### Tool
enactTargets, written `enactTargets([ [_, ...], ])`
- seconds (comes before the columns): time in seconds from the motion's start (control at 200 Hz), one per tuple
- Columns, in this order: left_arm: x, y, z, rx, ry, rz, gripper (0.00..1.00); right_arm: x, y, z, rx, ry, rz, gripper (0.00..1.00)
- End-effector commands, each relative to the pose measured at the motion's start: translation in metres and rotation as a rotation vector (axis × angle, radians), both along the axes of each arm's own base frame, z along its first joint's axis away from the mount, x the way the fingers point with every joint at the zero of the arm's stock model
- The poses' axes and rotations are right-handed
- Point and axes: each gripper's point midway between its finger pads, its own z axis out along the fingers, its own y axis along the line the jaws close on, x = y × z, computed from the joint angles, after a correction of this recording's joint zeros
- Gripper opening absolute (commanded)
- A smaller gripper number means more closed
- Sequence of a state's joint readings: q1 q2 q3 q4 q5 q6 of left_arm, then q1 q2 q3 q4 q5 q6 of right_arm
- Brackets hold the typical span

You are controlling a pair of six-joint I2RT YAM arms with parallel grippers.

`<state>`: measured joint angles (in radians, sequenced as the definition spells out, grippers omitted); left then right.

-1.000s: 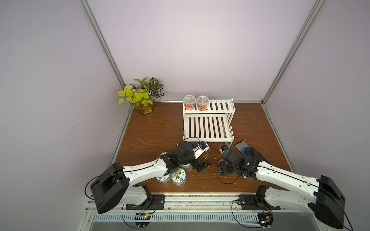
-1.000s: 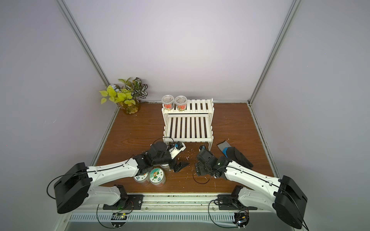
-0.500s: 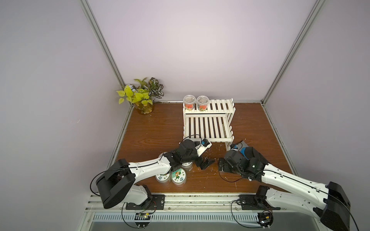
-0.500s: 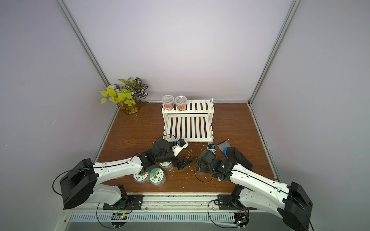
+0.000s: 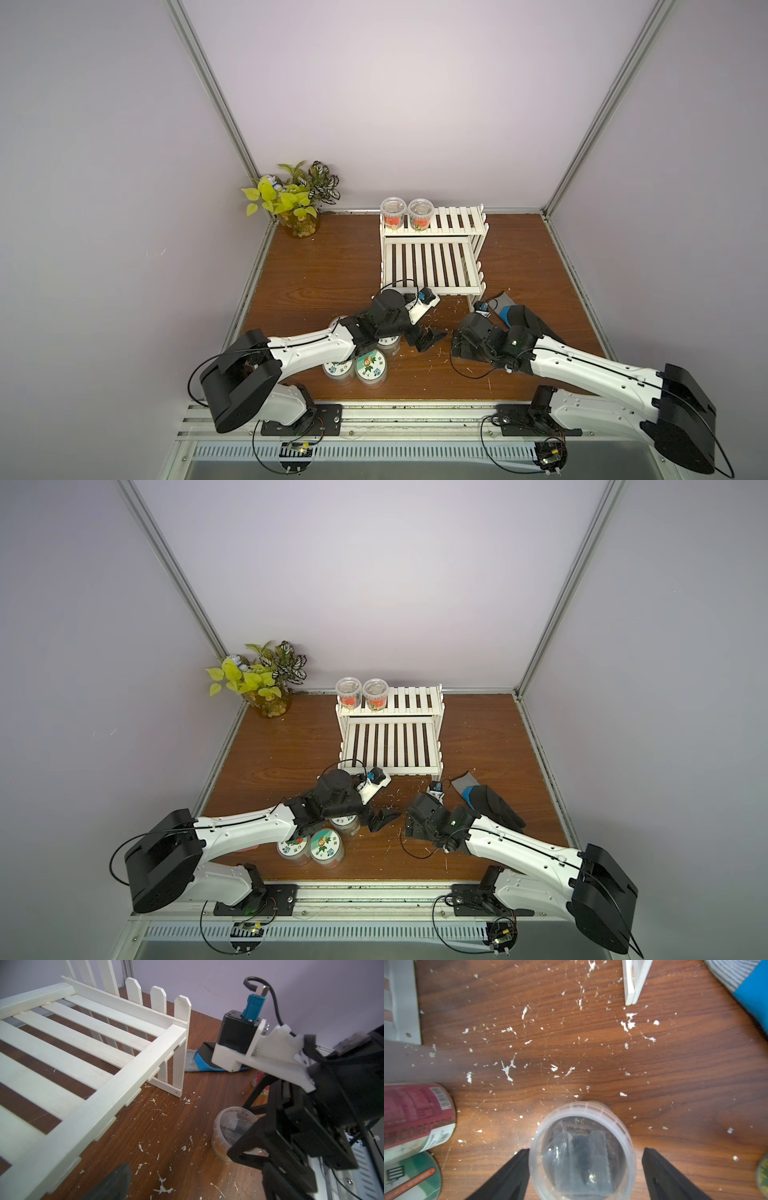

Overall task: Place the seed container on the shelf
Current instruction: Pick up the seed jar at the center of the board, then place the seed jar on the shelf.

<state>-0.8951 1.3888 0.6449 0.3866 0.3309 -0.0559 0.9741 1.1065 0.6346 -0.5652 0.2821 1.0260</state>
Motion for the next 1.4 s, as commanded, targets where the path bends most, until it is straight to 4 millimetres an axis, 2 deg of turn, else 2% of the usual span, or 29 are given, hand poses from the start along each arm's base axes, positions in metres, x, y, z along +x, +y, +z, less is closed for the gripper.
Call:
enactTargets([
  [0.0, 0.003, -0.005, 0.012, -0.029, -0.017, 0.0, 1.0, 0.005, 0.005, 0.009, -0.004, -0.023, 0.016, 0.86],
  [0.245, 0.004, -0.005, 0.012, -0.032, -0.016, 0.003, 1.0, 0.006, -0.002, 0.029, -0.01, -0.073, 0.036, 0.73],
  [0.38, 0.004, -0.004, 0.017, -0.046, -0.025, 0.006, 0.99, 0.01, -0.01, 0.052, -0.005, -0.128, 0.03, 0.72],
  [0.535, 0.006, -0.002, 0.031, -0.086, -0.033, 0.021, 1.0, 0.017, -0.015, 0.095, 0.022, -0.202, 0.042, 0.72],
  [0.681, 0.009, 0.001, 0.05, -0.136, -0.043, 0.02, 0.99, 0.031, -0.017, 0.155, 0.058, -0.297, 0.072, 0.72],
  [0.896, 0.013, 0.006, 0.085, -0.239, -0.08, 0.016, 1.0, 0.066, -0.023, 0.244, 0.07, -0.438, 0.12, 0.72],
  [1.006, 0.019, 0.008, 0.101, -0.272, -0.107, 0.028, 1.0, 0.086, -0.019, 0.277, 0.051, -0.48, 0.162, 0.73],
  [1.226, 0.034, 0.018, 0.136, -0.334, -0.193, 0.102, 1.0, 0.127, 0.009, 0.31, 0.049, -0.494, 0.267, 0.73],
  [1.396, 0.044, 0.029, 0.158, -0.369, -0.266, 0.18, 1.0, 0.156, 0.025, 0.317, 0.013, -0.473, 0.318, 0.73],
])
